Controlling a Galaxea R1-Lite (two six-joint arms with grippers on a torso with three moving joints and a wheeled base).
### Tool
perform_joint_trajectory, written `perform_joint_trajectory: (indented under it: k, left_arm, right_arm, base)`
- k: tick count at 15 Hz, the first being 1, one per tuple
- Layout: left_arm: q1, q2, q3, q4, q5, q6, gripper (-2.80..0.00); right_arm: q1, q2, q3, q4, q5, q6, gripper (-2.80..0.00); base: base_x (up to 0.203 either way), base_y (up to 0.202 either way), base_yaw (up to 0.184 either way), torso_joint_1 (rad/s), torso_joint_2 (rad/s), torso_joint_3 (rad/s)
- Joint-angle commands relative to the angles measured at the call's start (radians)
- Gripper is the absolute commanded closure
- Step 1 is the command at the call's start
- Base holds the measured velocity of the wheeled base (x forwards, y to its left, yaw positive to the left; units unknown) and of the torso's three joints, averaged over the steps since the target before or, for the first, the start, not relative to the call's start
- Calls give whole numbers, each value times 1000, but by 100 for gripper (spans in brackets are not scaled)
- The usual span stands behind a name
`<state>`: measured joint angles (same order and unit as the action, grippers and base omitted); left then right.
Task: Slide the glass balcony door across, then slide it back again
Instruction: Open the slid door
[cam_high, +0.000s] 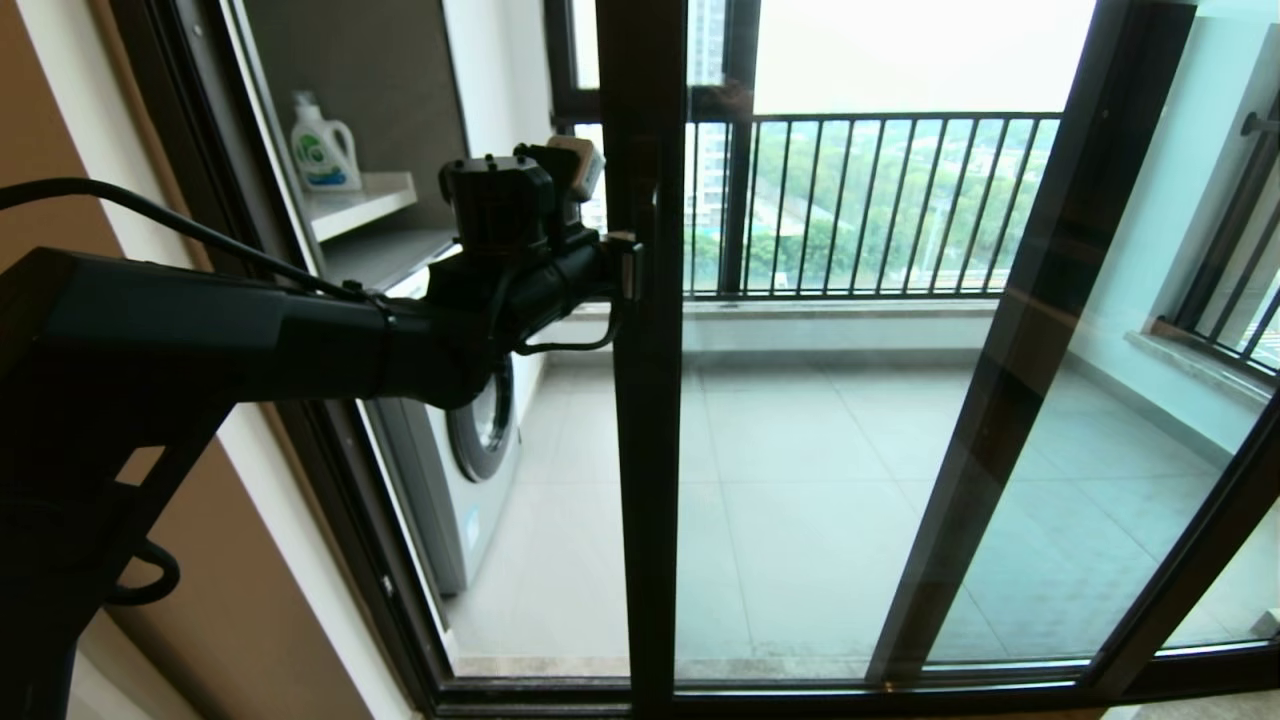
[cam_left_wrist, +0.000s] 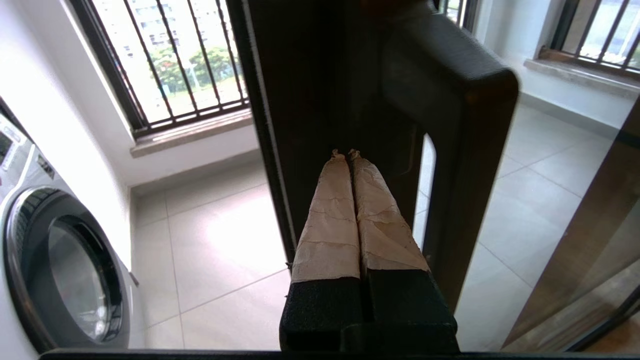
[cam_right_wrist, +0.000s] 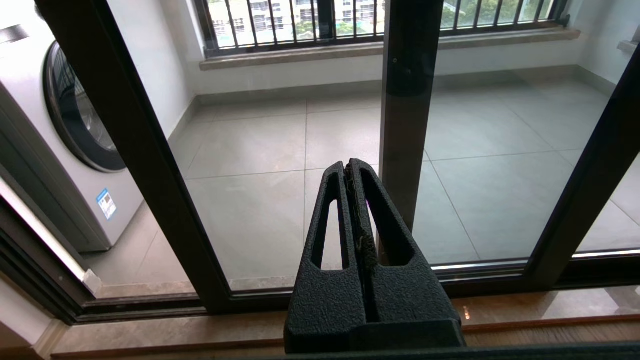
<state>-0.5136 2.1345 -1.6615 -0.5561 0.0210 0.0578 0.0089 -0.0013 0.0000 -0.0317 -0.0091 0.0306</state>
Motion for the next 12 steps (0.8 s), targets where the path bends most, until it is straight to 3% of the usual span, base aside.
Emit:
perform_joint_trajectory:
  k: [1, 4, 8, 12]
  left_arm:
    - [1, -4, 8, -2, 25, 1, 0]
    - [17, -51, 71, -4, 25, 1, 0]
    - [85, -222, 250, -15, 15, -8, 0]
    - [221, -510, 529, -87, -114, -9, 0]
  right_arm:
    - [0, 1, 12, -1, 0, 0, 0]
    - [0, 1, 12, -1, 0, 0, 0]
    - [0, 1, 12, -1, 0, 0, 0]
    - [0, 1, 12, -1, 0, 0, 0]
  base:
    - [0, 0, 0, 0, 0, 0]
    - [0, 0, 0, 0, 0, 0]
    - [0, 0, 0, 0, 0, 0]
    - [0, 0, 0, 0, 0, 0]
